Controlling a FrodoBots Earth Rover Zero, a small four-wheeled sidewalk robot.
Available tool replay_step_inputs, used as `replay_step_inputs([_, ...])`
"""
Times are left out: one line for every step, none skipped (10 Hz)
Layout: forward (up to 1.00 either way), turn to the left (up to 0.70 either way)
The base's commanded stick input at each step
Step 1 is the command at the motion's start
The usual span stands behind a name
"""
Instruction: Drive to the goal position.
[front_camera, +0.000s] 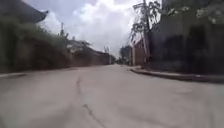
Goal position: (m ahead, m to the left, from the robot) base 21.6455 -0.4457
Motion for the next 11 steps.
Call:
replay_step_inputs([1.00, -0.40])
replay_step_inputs([1.00, -0.23])
replay_step_inputs([1.00, -0.02])
replay_step_inputs([1.00, 0.00])
replay_step_inputs([1.00, 0.00])
replay_step_inputs([1.00, 0.00])
replay_step_inputs([1.00, 0.00])
replay_step_inputs([1.00, 0.00])
replay_step_inputs([0.97, 0.00])
replay_step_inputs([0.68, 0.00])
replay_step_inputs([0.94, 0.00])
